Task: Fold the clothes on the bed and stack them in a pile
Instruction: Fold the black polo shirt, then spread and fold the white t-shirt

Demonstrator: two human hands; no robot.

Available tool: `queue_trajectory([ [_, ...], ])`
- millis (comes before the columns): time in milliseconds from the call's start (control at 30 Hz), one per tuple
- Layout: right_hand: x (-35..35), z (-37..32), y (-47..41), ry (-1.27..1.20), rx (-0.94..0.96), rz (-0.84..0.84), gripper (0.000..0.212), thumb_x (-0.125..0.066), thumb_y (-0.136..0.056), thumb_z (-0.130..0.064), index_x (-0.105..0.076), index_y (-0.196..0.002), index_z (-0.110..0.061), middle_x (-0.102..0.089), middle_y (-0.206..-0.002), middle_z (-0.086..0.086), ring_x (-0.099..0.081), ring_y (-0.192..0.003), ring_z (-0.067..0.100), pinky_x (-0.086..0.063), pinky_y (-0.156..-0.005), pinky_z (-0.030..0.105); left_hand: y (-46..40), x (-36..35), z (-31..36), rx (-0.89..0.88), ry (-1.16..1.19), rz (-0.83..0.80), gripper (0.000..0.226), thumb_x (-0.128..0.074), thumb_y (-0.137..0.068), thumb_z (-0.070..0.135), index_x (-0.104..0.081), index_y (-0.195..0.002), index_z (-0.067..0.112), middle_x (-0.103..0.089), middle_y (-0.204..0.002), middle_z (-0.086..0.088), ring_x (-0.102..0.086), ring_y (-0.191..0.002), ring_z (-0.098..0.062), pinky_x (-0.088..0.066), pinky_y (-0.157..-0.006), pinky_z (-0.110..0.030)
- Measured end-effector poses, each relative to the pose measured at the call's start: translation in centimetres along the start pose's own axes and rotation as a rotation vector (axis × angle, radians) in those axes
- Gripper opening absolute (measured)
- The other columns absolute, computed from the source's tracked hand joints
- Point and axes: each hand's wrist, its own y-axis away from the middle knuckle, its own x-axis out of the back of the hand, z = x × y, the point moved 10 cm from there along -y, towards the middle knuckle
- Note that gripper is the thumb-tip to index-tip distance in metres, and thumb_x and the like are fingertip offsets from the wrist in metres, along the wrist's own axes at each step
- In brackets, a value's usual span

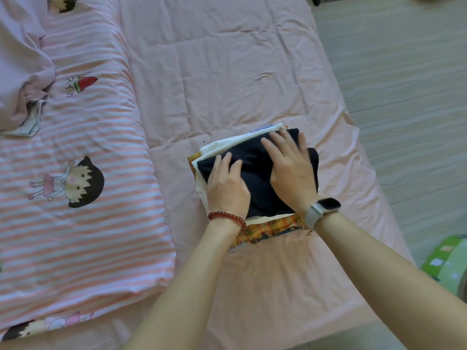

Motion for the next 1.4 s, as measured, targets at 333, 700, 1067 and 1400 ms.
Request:
queue_trajectory([
  [333, -10.3, 5.6, 3.0, 0.107, -0.171, -0.480, 0.053, -0.018, -0.094, -0.054, 0.002, -0.143, -0.051, 0.009, -0.157, -0.008, 0.015, -0.143, 0.024, 0.006, -0.107, 0.063, 2.0, -7.8, -6.3, 0.024, -0.260, -0.284, 0.071, -0.022, -0.089, 0.065, 0.010, -0.145, 0.036, 0.017, -0.156, 0.001, 0.018, -0.142, -0.018, 0.010, -0.114, -0.042],
  [700, 2.1, -6.5, 3.3, -0.195, -0.173, -0.019, 0.039, -0.053, -0.087, -0.011, -0.057, -0.125, -0.005, -0.049, -0.136, 0.017, -0.034, -0.135, 0.037, -0.022, -0.109, 0.058, 3.0, 8.8, -7.7, -0.020, 0.013, 0.056, 0.050, -0.063, -0.084, 0.016, -0.049, -0.131, 0.006, -0.039, -0.143, -0.016, -0.035, -0.134, -0.030, -0.030, -0.108, -0.044],
  [1067, 2.8, -38.4, 8.7, -0.414, 0.021, -0.144, 0.027, -0.059, -0.087, -0.008, -0.064, -0.113, -0.004, -0.064, -0.117, 0.012, -0.051, -0.119, 0.035, -0.041, -0.100, 0.047, 20.9, 38.7, -30.7, 0.268, -0.085, 0.401, 0.037, -0.061, -0.079, 0.010, -0.062, -0.114, -0.002, -0.062, -0.113, -0.021, -0.058, -0.105, -0.038, -0.044, -0.090, -0.046],
  [1400, -2.2, -67.8, 14.6, -0.448, 0.323, -0.404, 0.036, -0.048, -0.095, -0.019, -0.051, -0.130, -0.012, -0.052, -0.132, 0.004, -0.042, -0.126, 0.024, -0.033, -0.101, 0.033, 38.3, 54.6, -50.7, 0.598, -0.138, 0.474, 0.038, -0.052, -0.090, 0.021, -0.053, -0.127, 0.013, -0.050, -0.133, -0.007, -0.044, -0.122, -0.025, -0.034, -0.100, -0.037],
])
